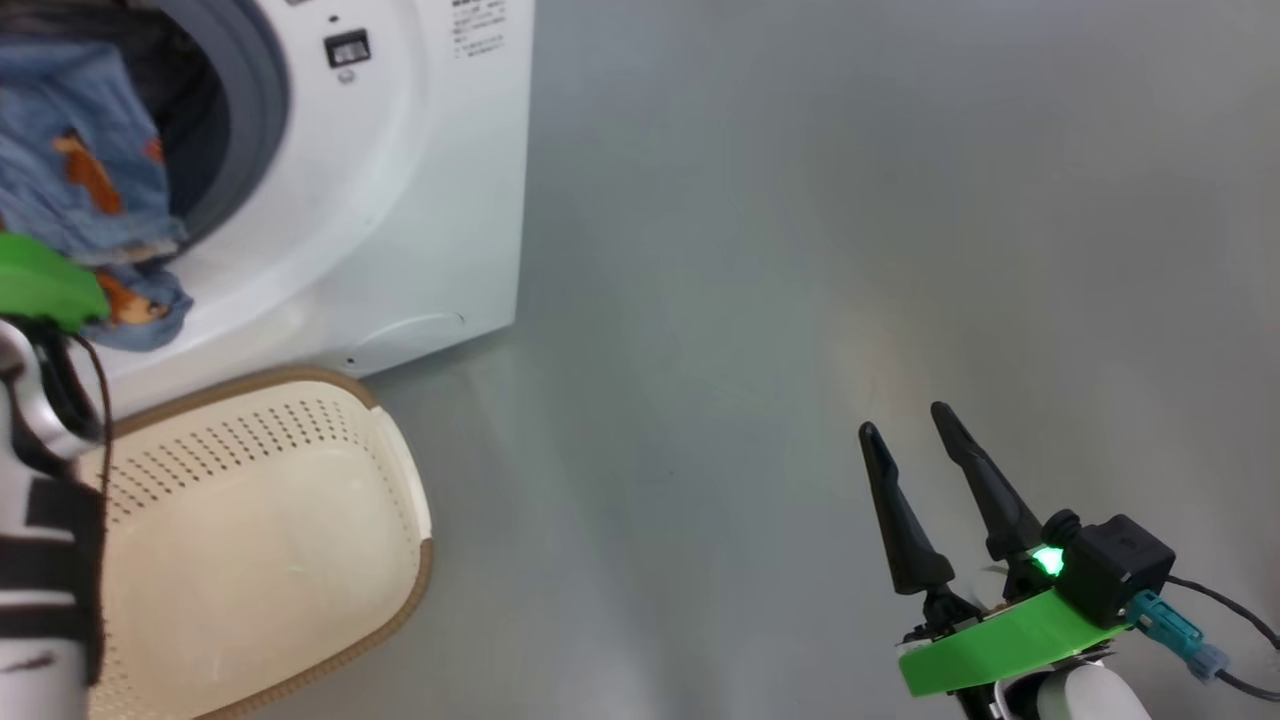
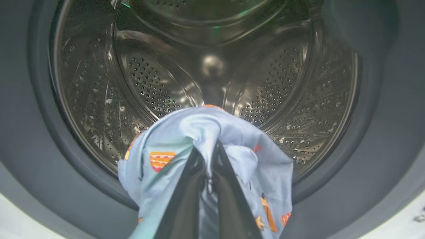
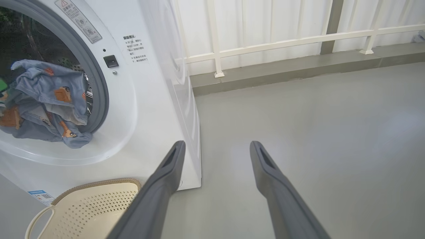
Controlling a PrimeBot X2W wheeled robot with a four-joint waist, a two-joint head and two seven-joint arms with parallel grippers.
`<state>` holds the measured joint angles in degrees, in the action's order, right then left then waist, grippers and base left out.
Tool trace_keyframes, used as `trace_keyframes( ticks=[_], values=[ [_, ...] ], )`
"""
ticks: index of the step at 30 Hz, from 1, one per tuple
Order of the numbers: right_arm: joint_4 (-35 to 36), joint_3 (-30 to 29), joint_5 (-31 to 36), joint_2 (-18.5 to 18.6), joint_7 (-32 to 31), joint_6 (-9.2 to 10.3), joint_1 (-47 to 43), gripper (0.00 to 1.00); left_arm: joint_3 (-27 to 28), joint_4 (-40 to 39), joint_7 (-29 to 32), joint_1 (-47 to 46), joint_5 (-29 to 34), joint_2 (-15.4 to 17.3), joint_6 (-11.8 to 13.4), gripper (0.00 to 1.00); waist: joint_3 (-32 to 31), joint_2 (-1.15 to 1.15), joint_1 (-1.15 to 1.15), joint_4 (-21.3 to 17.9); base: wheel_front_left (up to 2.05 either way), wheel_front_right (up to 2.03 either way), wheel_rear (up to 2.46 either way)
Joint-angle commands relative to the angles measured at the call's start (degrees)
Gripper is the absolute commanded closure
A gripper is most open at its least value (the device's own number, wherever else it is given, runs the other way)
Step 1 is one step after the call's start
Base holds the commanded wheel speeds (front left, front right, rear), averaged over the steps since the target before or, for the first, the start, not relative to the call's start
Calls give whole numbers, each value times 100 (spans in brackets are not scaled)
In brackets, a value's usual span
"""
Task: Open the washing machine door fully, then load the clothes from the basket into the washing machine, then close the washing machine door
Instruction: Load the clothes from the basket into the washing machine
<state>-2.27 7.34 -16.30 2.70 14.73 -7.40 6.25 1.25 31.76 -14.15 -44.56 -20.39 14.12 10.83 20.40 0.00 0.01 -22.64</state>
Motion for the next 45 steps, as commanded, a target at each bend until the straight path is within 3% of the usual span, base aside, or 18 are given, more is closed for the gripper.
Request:
trace_keyframes(
  ticks=[1,17,27,33,45],
  values=[
    [145,219,-33,19,27,-9,137,0,176,66,-61,-403,55,322,3,100,331,0,-1,-190,0,0,0],
    [264,451,-111,18,27,-9,305,0,352,1041,-84,-1805,256,823,-154,100,1144,0,-1,-412,0,0,0],
    [386,563,-43,18,27,-9,387,0,173,1452,-85,-2930,451,1029,-283,100,1647,0,-1,-399,0,0,0],
    [461,604,-14,18,27,-9,409,0,274,1472,-85,-3379,389,1039,-318,100,1831,0,-1,-430,0,0,0],
    [576,679,-72,18,27,-9,360,0,-63,1453,-11,-3688,621,959,-440,100,2141,0,-1,-457,0,0,0]
  ],
)
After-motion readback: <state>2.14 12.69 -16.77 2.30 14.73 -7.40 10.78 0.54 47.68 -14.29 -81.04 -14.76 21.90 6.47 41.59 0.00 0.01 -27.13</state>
